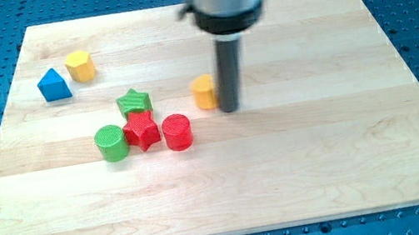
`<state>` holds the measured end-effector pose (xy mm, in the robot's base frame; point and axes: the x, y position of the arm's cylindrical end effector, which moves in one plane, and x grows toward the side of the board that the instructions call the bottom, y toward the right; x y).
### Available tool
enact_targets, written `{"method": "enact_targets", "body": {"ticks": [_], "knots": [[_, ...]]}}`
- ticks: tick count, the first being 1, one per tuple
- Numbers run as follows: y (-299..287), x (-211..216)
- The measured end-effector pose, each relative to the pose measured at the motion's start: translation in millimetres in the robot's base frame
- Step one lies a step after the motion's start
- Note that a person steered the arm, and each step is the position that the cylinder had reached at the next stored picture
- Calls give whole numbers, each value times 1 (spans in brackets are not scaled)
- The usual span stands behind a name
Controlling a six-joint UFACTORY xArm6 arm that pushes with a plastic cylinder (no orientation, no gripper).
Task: Move the yellow heart to the top right of the red circle
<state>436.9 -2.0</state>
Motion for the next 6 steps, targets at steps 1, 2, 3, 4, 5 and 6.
{"method": "enact_targets", "body": {"ticks": [1,2,3,4,5,6], "knots": [[-85,-25],[-159,-55],[-111,-56],[-80,-42],[-12,-42],[35,-43]]}}
